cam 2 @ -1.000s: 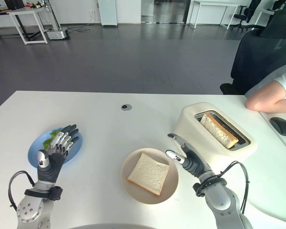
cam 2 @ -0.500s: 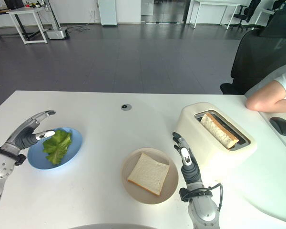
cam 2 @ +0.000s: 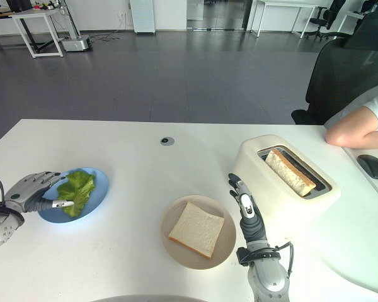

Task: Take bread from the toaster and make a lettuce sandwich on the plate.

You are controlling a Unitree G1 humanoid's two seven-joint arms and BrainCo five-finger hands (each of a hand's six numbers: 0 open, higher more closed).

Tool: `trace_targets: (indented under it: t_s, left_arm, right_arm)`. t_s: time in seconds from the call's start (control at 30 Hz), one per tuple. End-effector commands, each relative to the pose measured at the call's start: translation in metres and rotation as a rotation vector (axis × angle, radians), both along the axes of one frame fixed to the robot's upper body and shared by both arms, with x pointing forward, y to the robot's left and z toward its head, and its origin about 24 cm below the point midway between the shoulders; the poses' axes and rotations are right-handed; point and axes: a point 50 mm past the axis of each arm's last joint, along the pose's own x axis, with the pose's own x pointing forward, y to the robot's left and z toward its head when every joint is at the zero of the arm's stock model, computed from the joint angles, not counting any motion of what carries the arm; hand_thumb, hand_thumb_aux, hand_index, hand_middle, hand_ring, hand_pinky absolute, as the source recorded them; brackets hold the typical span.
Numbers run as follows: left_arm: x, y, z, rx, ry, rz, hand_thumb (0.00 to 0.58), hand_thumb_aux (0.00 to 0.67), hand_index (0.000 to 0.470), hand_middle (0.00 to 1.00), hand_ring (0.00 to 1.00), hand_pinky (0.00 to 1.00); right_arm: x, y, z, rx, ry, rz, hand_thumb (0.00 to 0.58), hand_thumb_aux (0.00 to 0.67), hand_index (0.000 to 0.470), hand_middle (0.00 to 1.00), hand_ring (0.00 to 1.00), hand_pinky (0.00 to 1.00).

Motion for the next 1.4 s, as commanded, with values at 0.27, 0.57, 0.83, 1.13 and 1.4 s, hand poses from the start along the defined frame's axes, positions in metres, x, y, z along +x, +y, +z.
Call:
trace_targets:
  t_s: [0.27, 0.57, 0.83, 1.13, 1.4]
  left_arm:
    - [-0.003, -0.01, -0.015, 0.015, 0.058, -0.044, 0.466, 0.373, 0.262, 0.0, 0.0, 0.0]
    - [-0.006, -0.007, -0.02, 0.005, 0.07, -0.033, 0.579, 0.644, 0.452, 0.0, 0.0, 0.0]
    - [0.003, -0.019, 0.005, -0.034, -0.064, -0.102, 0.58, 0.67, 0.47, 0.0, 0.0, 0.0]
    - [0.006, -0.06, 0.054, -0.165, -0.262, -0.261, 0.58, 0.67, 0.47, 0.0, 0.0, 0.0]
    - [-0.009, -0.175, 0.073, -0.447, -0.252, -0.603, 0.58, 0.67, 0.47, 0.0, 0.0, 0.0]
  right_arm:
    - [-0.001, -0.002, -0.001, 0.0, 0.005, -0.004, 0.0, 0.0, 0.0, 0.0, 0.0, 0.0]
    - [0.0, -0.002, 0.001, -0.003, -0.002, 0.001, 0.0, 0.0, 0.0, 0.0, 0.0, 0.0]
    - [0.0, -0.001, 0.001, -0.006, -0.004, 0.006, 0.0, 0.0, 0.0, 0.0, 0.0, 0.0]
    - [0.002, -0.001, 0.001, -0.009, -0.007, 0.008, 0.0, 0.0, 0.0, 0.0, 0.0, 0.0]
    - [0.006, -0.006, 0.006, -0.011, -0.034, -0.018, 0.0, 0.0, 0.0, 0.0, 0.0, 0.0]
